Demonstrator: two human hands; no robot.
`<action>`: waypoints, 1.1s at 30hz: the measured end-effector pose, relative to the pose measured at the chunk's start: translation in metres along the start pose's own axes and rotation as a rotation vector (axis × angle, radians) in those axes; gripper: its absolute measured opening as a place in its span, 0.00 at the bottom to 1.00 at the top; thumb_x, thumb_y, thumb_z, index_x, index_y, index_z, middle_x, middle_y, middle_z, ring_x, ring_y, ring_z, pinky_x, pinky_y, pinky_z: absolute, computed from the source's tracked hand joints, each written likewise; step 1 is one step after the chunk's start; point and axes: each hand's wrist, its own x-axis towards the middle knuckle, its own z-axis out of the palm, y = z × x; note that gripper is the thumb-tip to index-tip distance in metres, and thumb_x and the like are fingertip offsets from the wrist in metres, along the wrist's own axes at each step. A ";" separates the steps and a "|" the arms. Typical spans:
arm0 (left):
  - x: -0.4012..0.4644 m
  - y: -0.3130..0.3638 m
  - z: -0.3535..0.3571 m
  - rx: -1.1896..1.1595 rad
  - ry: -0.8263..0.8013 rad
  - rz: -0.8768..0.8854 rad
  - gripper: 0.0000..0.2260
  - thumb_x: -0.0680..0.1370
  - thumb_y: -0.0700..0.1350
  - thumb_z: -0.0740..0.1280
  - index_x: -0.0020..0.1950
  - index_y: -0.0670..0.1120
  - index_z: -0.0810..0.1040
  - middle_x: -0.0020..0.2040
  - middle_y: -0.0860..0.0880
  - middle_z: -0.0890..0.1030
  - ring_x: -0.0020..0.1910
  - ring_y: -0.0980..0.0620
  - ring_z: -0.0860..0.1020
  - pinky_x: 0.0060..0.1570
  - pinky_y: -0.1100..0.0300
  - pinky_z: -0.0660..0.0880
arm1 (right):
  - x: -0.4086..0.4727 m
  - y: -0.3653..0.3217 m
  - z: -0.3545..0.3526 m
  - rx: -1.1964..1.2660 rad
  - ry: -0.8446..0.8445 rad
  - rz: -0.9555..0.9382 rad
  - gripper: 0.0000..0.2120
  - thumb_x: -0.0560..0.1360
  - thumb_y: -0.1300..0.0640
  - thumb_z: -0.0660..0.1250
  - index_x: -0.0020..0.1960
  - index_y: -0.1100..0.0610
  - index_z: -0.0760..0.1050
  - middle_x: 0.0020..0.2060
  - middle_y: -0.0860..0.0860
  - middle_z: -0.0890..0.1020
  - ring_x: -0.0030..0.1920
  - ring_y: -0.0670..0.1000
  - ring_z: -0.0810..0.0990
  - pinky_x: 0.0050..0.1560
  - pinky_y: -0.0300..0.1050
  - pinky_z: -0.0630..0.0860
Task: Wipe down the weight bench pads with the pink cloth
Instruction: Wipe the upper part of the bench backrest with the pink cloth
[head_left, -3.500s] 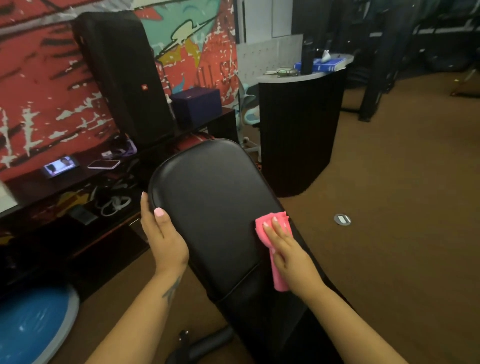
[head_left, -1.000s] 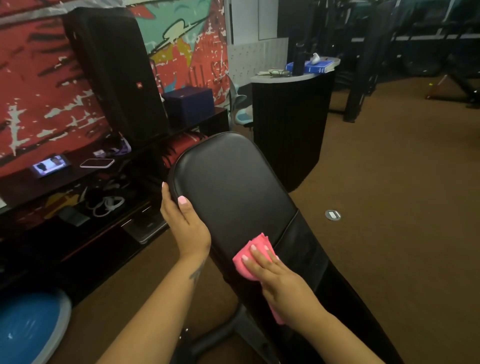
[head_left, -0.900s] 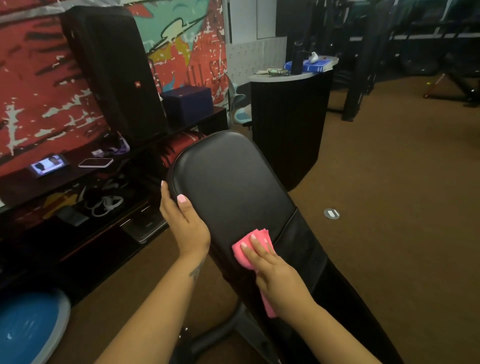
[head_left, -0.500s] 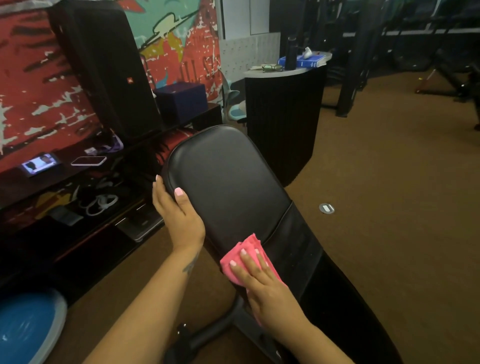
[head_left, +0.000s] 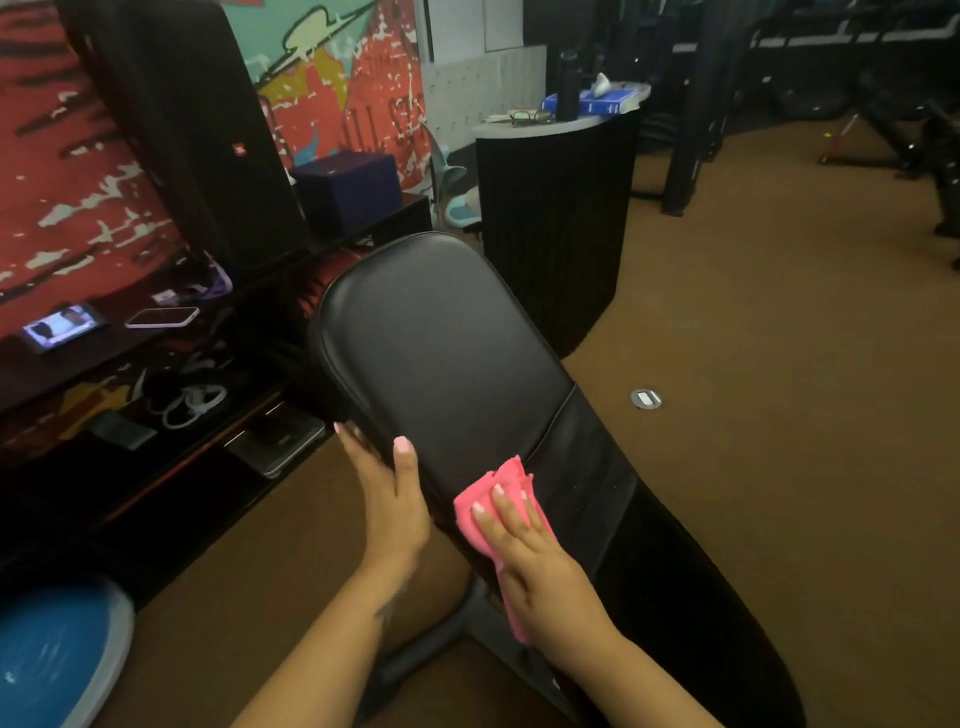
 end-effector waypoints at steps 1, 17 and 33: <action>-0.004 -0.004 0.002 -0.038 -0.022 -0.035 0.40 0.75 0.67 0.51 0.78 0.53 0.35 0.80 0.54 0.44 0.78 0.58 0.47 0.77 0.55 0.49 | -0.005 0.005 0.001 -0.012 -0.005 0.009 0.36 0.79 0.59 0.57 0.64 0.22 0.43 0.68 0.24 0.41 0.73 0.37 0.39 0.71 0.34 0.45; -0.007 -0.014 0.008 -0.130 -0.066 -0.037 0.45 0.70 0.74 0.53 0.79 0.53 0.43 0.79 0.53 0.55 0.76 0.55 0.58 0.75 0.53 0.57 | -0.003 0.000 0.005 0.038 0.047 0.061 0.34 0.79 0.60 0.57 0.67 0.27 0.46 0.72 0.31 0.46 0.74 0.40 0.44 0.73 0.40 0.48; -0.007 -0.013 0.009 -0.115 -0.057 -0.018 0.40 0.72 0.71 0.53 0.79 0.55 0.45 0.78 0.54 0.56 0.75 0.56 0.59 0.75 0.53 0.58 | 0.014 -0.001 -0.010 0.105 0.156 0.159 0.32 0.78 0.62 0.57 0.69 0.37 0.45 0.70 0.33 0.48 0.74 0.45 0.55 0.67 0.38 0.59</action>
